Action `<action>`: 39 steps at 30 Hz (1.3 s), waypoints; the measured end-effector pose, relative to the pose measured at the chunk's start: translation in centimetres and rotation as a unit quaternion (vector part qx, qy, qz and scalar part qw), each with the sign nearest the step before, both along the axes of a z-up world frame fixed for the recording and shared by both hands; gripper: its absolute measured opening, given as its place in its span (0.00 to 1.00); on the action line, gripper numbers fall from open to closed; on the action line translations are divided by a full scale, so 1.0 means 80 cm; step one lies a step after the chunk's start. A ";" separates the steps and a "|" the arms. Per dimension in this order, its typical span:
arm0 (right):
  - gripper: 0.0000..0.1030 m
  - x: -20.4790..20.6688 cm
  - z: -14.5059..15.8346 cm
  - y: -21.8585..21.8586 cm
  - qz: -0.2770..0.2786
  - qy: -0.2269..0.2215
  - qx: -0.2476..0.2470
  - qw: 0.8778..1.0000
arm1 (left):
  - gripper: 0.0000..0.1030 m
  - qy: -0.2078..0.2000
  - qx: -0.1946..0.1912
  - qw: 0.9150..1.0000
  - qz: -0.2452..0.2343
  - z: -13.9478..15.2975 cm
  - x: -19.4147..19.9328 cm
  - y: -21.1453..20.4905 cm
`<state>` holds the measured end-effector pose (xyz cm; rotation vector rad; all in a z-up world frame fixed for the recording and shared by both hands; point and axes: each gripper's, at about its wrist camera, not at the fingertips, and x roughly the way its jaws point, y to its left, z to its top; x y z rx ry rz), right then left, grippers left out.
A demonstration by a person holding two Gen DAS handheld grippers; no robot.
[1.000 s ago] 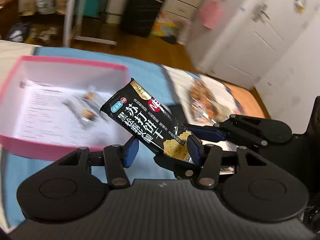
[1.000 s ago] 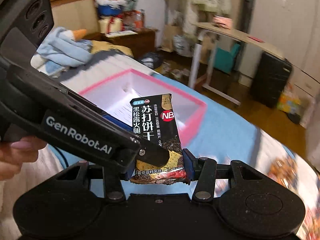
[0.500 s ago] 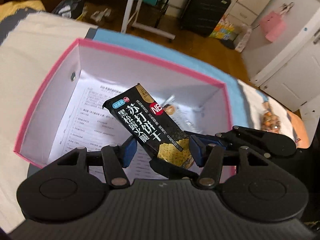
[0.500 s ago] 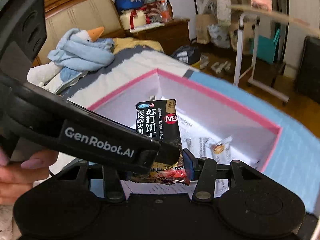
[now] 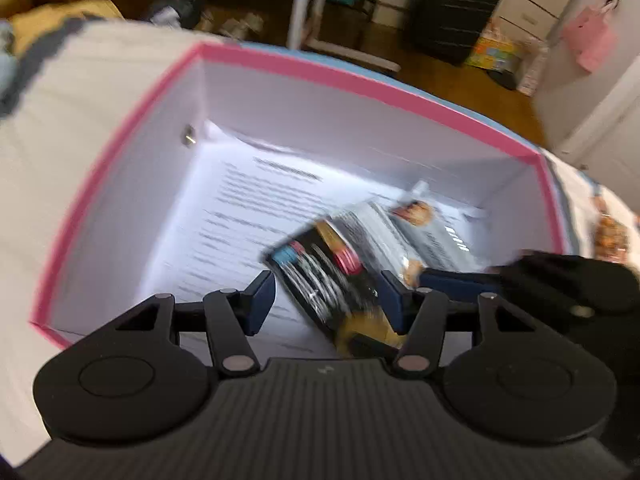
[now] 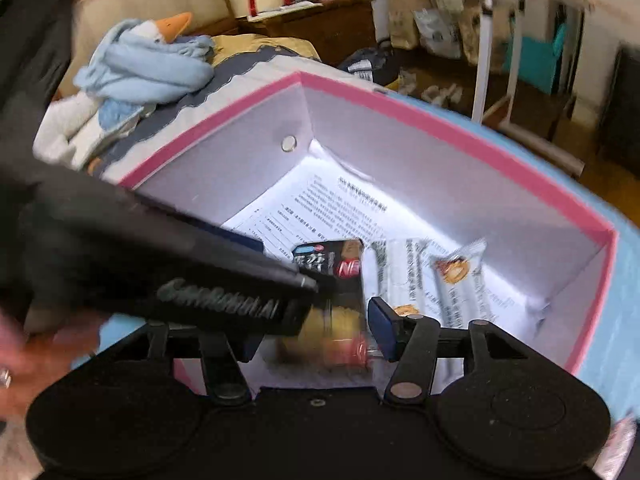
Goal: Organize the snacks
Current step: 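Carry the black cracker pack into the pink box and release it, then withdraw both grippers from the box toward the remaining bars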
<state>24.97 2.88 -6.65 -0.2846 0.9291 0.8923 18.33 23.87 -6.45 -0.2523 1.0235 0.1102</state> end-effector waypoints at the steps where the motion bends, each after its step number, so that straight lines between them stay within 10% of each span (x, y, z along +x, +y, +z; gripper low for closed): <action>1: 0.66 -0.004 0.006 -0.004 0.003 -0.009 -0.001 1.000 | 0.53 -0.008 0.009 1.000 0.002 0.003 -0.002 0.002; 12: 0.66 -0.041 0.117 -0.139 -0.034 -0.062 0.061 0.996 | 0.53 -0.074 0.013 0.997 -0.031 0.090 -0.059 -0.023; 22: 0.66 -0.047 0.154 -0.245 -0.135 -0.051 0.007 0.989 | 0.53 -0.103 -0.017 0.984 -0.144 0.163 -0.087 -0.113; 33: 0.63 -0.033 0.151 -0.316 -0.198 0.047 0.037 0.978 | 0.53 -0.113 0.060 0.966 -0.225 0.166 -0.100 -0.261; 39: 0.62 -0.015 0.130 -0.329 -0.213 0.070 0.040 0.974 | 0.54 -0.060 0.030 0.971 -0.231 0.122 -0.071 -0.291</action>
